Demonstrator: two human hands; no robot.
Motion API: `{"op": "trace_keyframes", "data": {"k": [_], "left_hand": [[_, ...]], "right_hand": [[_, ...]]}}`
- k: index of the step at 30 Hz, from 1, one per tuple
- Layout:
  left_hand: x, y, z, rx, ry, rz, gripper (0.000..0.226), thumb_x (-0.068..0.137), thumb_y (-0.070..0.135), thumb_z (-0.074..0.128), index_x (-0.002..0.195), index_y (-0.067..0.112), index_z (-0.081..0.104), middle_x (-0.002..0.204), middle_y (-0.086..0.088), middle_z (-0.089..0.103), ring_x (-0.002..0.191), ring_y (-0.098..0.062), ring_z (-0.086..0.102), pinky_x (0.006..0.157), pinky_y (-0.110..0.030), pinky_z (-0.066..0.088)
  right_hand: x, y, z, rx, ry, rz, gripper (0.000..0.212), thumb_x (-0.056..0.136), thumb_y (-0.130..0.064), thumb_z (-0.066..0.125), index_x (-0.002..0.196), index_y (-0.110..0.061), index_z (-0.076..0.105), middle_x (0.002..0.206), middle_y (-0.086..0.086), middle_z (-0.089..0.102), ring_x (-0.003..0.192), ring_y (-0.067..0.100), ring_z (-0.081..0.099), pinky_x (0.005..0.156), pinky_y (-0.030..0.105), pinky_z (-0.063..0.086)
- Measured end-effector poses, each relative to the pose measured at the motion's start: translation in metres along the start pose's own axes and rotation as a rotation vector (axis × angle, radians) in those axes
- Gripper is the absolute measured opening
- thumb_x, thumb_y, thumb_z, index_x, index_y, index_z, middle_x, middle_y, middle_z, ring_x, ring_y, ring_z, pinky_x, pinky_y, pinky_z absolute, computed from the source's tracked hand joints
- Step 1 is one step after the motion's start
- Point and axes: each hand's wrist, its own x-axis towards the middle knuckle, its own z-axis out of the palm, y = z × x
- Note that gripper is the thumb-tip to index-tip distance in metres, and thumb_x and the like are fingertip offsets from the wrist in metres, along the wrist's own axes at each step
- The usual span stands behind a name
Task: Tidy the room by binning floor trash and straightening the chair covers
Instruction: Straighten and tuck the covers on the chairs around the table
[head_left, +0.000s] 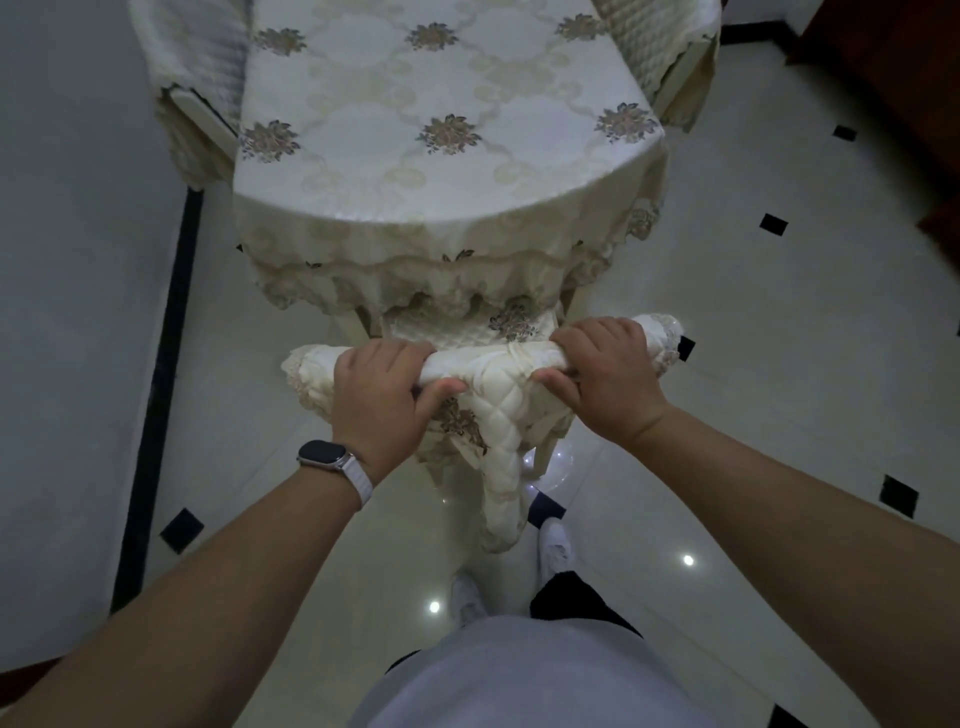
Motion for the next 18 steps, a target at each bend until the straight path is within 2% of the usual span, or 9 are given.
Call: {"op": "trace_keyframes", "data": {"k": [7, 14, 18], "left_hand": [[0.031, 0.013, 0.013, -0.003, -0.039, -0.1, 0.067, 0.094, 0.07, 0.03, 0.1, 0.014, 0.066, 0.089, -0.002, 0.063, 0.086, -0.026, 0.055, 0.082, -0.04, 0.037], [0.055, 0.021, 0.029, -0.052, -0.049, -0.137, 0.07, 0.092, 0.073, 0.03, 0.097, 0.014, 0.066, 0.088, -0.001, 0.062, 0.086, -0.025, 0.054, 0.082, -0.04, 0.034], [0.064, 0.016, 0.033, -0.069, -0.062, -0.149, 0.071, 0.091, 0.074, 0.03, 0.097, 0.014, 0.066, 0.089, -0.001, 0.062, 0.087, -0.025, 0.054, 0.083, -0.038, 0.031]], "right_hand": [[0.033, 0.034, 0.004, 0.011, -0.038, -0.03, 0.072, 0.095, -0.069, 0.022, 0.092, -0.01, 0.064, 0.088, 0.006, 0.064, 0.083, 0.029, 0.059, 0.082, 0.043, 0.041], [0.053, 0.063, 0.007, 0.05, -0.09, -0.054, 0.074, 0.094, -0.07, 0.021, 0.095, -0.01, 0.064, 0.09, 0.007, 0.064, 0.085, 0.031, 0.059, 0.086, 0.046, 0.042], [0.062, 0.067, 0.01, 0.051, -0.085, -0.059, 0.073, 0.094, -0.07, 0.02, 0.091, -0.011, 0.063, 0.086, 0.006, 0.062, 0.082, 0.03, 0.059, 0.083, 0.046, 0.043]]}}
